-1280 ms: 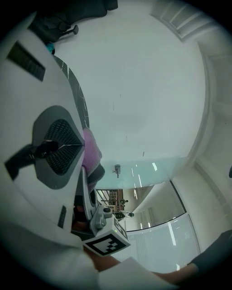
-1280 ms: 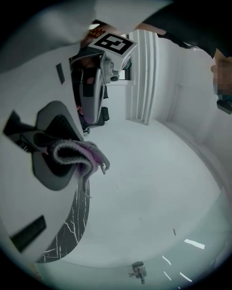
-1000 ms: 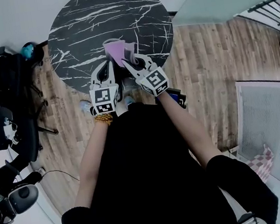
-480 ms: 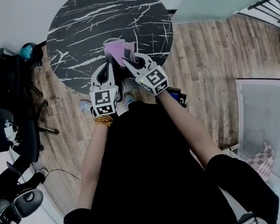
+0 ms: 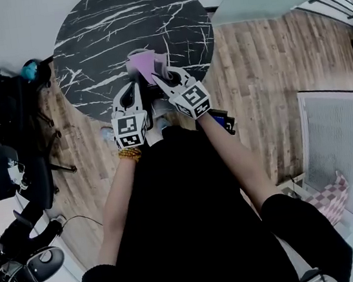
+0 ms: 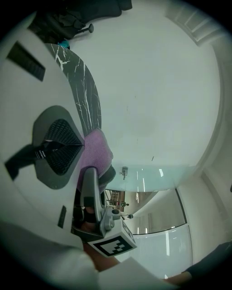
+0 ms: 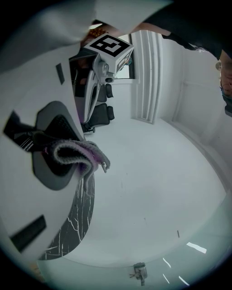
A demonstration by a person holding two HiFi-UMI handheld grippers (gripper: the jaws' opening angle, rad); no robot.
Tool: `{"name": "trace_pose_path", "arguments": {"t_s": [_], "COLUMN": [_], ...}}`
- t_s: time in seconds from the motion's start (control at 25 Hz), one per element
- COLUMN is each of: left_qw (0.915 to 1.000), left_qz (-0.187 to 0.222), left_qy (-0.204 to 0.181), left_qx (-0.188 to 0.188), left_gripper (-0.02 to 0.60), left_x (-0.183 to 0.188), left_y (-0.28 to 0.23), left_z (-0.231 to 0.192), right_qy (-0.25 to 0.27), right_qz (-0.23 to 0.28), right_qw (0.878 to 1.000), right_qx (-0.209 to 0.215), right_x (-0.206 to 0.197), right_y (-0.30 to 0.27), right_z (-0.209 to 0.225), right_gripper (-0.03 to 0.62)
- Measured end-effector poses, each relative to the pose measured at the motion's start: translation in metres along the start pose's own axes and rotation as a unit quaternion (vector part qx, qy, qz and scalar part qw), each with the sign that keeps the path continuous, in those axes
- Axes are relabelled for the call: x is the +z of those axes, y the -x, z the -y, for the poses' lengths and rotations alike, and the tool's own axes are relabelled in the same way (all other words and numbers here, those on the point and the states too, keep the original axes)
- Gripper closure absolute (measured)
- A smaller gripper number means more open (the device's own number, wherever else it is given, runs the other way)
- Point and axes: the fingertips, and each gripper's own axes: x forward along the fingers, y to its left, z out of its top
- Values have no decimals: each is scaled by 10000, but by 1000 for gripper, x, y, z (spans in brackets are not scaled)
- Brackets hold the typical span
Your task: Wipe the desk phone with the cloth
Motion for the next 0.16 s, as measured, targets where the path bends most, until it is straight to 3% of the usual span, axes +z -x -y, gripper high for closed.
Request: {"name": "trace_pose_path", "arguments": {"t_s": [0.16], "left_qw": [10000], "left_qz": [-9], "left_qy": [-9], "left_qx": [-38], "left_gripper": [568], "left_x": [2], "left_y": [-7], "left_z": [2], "right_qy": [-52], "right_qz": [-23], "right_qw": [10000], "right_qx": [-41], "right_x": [-2], "right_y": [1], "right_z": [8], "right_gripper": [540]}}
